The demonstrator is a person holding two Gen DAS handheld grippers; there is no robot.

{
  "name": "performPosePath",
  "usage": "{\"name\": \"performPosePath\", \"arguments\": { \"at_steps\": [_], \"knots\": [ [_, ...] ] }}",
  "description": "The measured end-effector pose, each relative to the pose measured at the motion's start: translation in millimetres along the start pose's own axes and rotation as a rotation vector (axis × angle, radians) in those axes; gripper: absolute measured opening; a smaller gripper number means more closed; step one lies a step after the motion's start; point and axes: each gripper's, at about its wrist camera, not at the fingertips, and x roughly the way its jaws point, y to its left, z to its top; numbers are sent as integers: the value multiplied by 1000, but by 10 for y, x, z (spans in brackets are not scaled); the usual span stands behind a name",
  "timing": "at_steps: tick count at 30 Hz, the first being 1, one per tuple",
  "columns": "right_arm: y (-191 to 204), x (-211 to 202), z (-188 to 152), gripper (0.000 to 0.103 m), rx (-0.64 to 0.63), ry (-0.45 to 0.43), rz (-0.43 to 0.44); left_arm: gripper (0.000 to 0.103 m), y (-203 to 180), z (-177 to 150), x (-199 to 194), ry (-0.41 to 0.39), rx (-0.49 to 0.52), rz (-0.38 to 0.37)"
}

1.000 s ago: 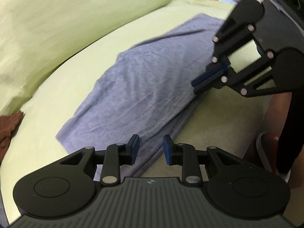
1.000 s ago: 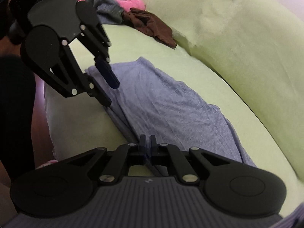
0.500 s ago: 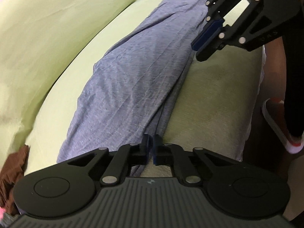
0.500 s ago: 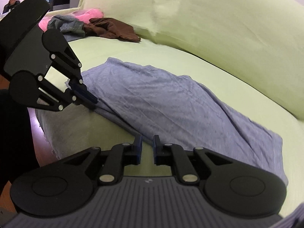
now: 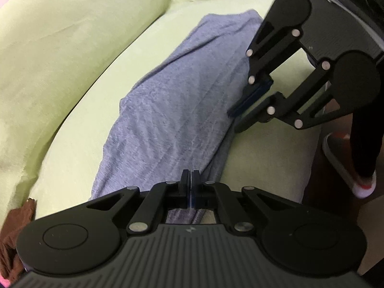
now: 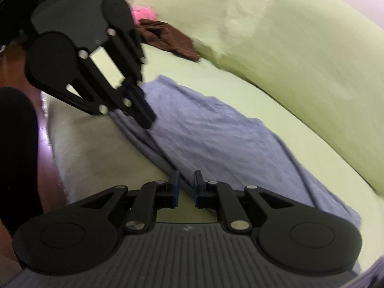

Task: Fold clothes

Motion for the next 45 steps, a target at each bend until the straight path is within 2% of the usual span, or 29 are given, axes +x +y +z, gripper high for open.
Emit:
{"name": "performPosePath", "arguments": {
  "at_steps": [4, 5, 9, 13, 14, 17, 19, 22, 25, 28, 29, 30, 31, 34, 37, 40, 41, 42, 45],
  "knots": [
    [-135, 31, 8, 2, 201, 22, 50, 3, -28, -10, 4, 1, -20, 30],
    [-219, 15, -11, 2, 309, 26, 72, 3, -26, -10, -5, -1, -36, 37],
    [-433, -8, -118, 2, 654, 27, 137, 3, 23, -45, -72, -13, -308, 41],
    [-473, 9, -230, 2, 831, 19, 139, 3, 73, -108, -81, -12, -602, 54],
    [-500, 29, -273, 2, 907, 15, 157, 3, 100, -122, -64, -16, -655, 50],
    [-542, 54, -367, 4, 1069, 11, 188, 3, 181, -187, -30, -21, -905, 30],
    [-542, 47, -382, 5, 1104, 3, 188, 5, 228, -259, 9, -38, -1031, 4],
    [-526, 8, -371, 8, 1095, -16, 168, 5, 239, -318, 24, -46, -1130, -10],
    [-528, -9, -390, 9, 1094, -24, 157, 5, 233, -353, 89, -37, -1165, -6],
    [-560, -15, -442, 11, 1109, -22, 156, 5, 218, -334, 97, -22, -1142, 13],
    [-569, -18, -453, 13, 1112, -21, 157, 12, 216, -316, 100, -20, -1125, 23],
    [-573, -22, -460, 15, 1116, -22, 158, 28, 208, -282, 96, -20, -1097, 37],
    [-578, -25, -466, 15, 1119, -22, 158, 33, 199, -247, 88, -24, -1067, 52],
    [-599, -28, -492, 18, 1143, -26, 170, 34, 162, -183, 16, -39, -991, 85],
    [-659, 30, -547, 18, 1282, -46, 259, 34, 158, -205, -73, -42, -936, 116],
    [-643, 169, -549, 18, 1401, -44, 327, 34, 203, -300, -75, -30, -942, 127],
    [-627, 202, -539, 14, 1404, -44, 323, 34, 217, -327, -74, -25, -946, 136],
    [-613, 225, -526, 5, 1398, -45, 317, 34, 231, -353, -76, -22, -949, 145],
    [-551, 318, -449, 4, 1347, -32, 301, 34, 262, -397, -83, -23, -950, 142]
  ]
}}
